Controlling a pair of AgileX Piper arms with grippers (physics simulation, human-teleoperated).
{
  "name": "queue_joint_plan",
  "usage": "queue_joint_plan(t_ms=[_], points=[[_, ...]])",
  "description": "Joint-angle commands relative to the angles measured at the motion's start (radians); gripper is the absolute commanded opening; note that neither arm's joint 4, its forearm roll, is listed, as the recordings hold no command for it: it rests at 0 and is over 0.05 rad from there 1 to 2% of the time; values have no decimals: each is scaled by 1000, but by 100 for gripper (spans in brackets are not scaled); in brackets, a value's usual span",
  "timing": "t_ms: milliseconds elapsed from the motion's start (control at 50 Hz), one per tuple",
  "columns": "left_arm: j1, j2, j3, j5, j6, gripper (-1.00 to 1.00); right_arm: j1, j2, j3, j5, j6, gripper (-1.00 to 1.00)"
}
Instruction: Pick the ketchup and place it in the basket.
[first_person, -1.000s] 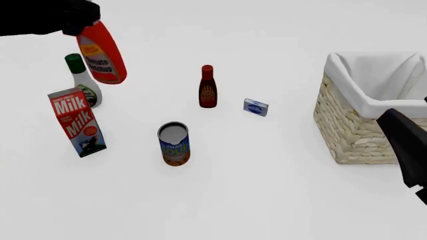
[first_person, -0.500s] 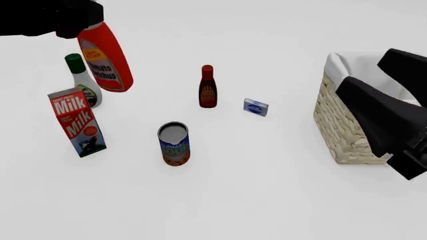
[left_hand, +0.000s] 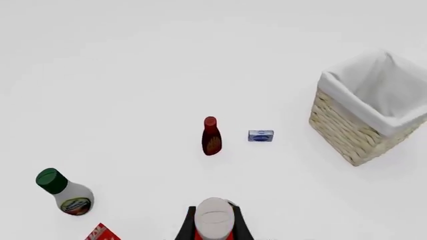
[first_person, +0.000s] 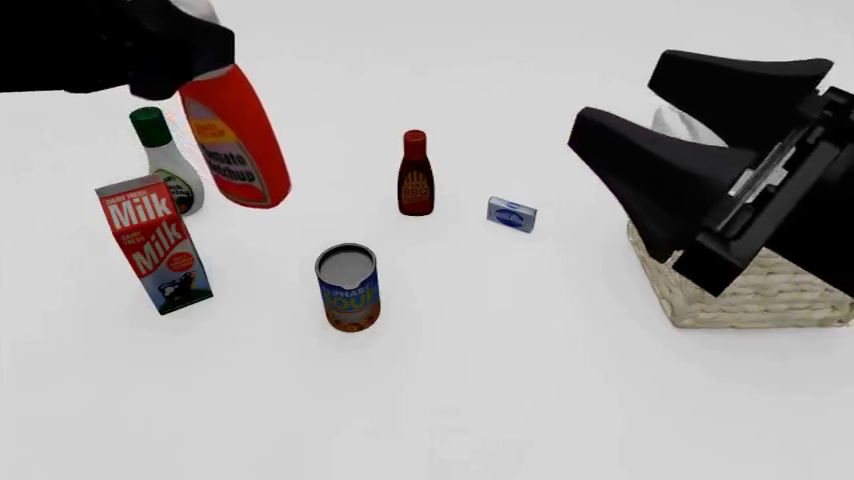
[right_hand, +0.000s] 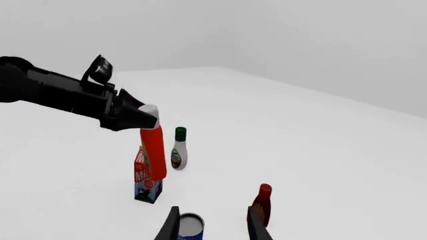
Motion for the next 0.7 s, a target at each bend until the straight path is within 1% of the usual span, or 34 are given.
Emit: queue_joint_plan(t_ms=[20,100,120,140,180,300,400,520,540,560,620,660,700], points=[[-33,-12,9,4,5,-100,35,96,-44,-33,-4,100],[-47,-13,14,4,5,-100,64,131,-58,-41,4,100],[-48,-13,14,4,4,-100,67,139,-60,-43,-5,100],[-54,-12,14,5,4,-100,72,147,-65,-45,4,100],[-58,-11,13,6,3,-100,80,165,-73,-48,-6,100],[-73,-7,15,2,3,-100,99,195,-102,-40,1,100],[-83,-3,24,-7,0,-100,113,223,-123,-36,12,100],[-99,9,10,-11,-4,-100,122,250,-132,-47,32,100],[-100,11,9,-12,-4,-100,123,253,-133,-48,25,100],[-103,13,8,-15,-4,-100,131,257,-136,-46,38,100],[-113,15,7,-16,-5,-100,131,267,-140,-49,36,100],[-126,18,9,-19,-10,-100,143,285,-148,-44,52,100],[-128,17,10,-21,-11,-100,142,287,-152,-45,54,100]])
